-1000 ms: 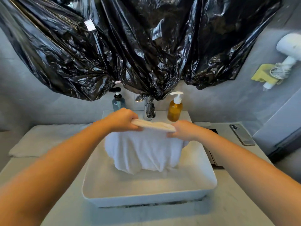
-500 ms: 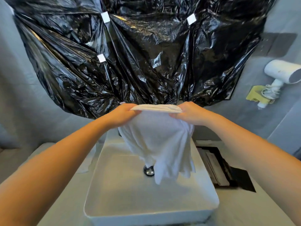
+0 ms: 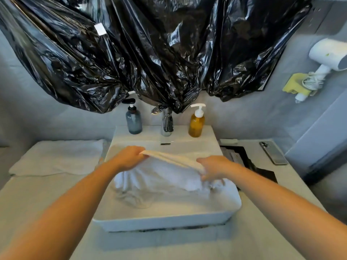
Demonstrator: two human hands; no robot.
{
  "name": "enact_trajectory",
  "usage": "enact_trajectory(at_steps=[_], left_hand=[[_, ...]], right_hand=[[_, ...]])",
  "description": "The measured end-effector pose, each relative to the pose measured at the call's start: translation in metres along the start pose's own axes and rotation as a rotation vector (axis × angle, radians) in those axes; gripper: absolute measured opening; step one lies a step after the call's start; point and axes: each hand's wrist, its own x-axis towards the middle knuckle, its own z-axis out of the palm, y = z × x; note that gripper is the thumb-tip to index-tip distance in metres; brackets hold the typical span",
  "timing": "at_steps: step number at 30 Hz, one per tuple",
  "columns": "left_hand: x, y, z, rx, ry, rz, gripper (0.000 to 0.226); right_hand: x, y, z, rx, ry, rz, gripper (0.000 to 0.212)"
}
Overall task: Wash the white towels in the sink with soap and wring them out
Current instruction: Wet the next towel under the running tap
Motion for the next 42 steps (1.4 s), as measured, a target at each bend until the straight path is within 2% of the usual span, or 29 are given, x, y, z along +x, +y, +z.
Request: enact_trajectory(at_steps=[2,5,6,8,10,13,15,18,24,28,31,33,35,37,39,42], left_hand=[[-0.006,-0.016,0.032,0.078,-0.064,-0.063,0.02],[-0.013,-0.031,0.068,0.267,-0.27,-0.132,0.027],[-0.015,-0.033,0.075,0.267,-0.341,-0.139,0.029],[-0.016,-0.027,0.081,0.12,-0.386,-0.124,0.027],[-0.016,-0.01,0.073,-0.111,-0.283,-0.072,0.019],[-0.01,0.023,0.04,-0.247,-0.058,0.038,0.026],[-0.007,0.035,0.016,-0.24,0.05,0.074,0.027],[-0.002,0.044,-0.014,-0.233,0.229,0.028,0.026],[-0.002,0.065,-0.054,-0.455,0.444,-0.043,0.017],[-0.006,0.083,-0.072,-0.627,0.472,-0.074,0.024],[-0.019,0.099,-0.093,-0.788,0.484,-0.012,0.034],[-0.026,0.107,-0.103,-0.912,0.489,0.027,0.023],[-0.031,0.11,-0.106,-1.026,0.47,0.059,0.023],[-0.034,0.103,-0.1,-1.107,0.436,0.041,0.031],[-0.032,0.083,-0.08,-1.129,0.398,-0.065,0.035],[-0.021,0.035,-0.024,-0.967,0.297,-0.258,0.021]], right_hand=[[0.009,-0.004,0.038,-0.082,-0.142,0.046,0.031],[0.014,-0.007,0.07,-0.126,-0.253,0.048,0.03],[0.014,-0.009,0.073,-0.076,-0.241,0.031,0.025],[0.015,-0.016,0.077,0.195,-0.138,-0.021,0.019],[0.016,-0.028,0.067,0.522,0.01,-0.083,0.03],[0.018,-0.038,0.036,0.706,0.211,-0.111,0.031],[0.017,-0.034,0.011,0.721,0.326,-0.102,0.03],[0.009,-0.021,-0.023,0.715,0.448,-0.057,0.031],[-0.006,-0.014,-0.064,0.538,0.686,0.133,0.035],[-0.016,-0.021,-0.085,0.484,0.812,0.181,0.035],[-0.03,-0.027,-0.105,0.696,0.88,0.078,0.037],[-0.038,-0.031,-0.117,0.829,0.892,0.014,0.036],[-0.044,-0.036,-0.122,0.92,0.904,-0.019,0.036],[-0.043,-0.038,-0.117,0.99,0.887,-0.018,0.036],[-0.033,-0.034,-0.097,0.986,0.827,0.032,0.034],[-0.003,-0.022,-0.041,0.947,0.649,0.165,0.029]])
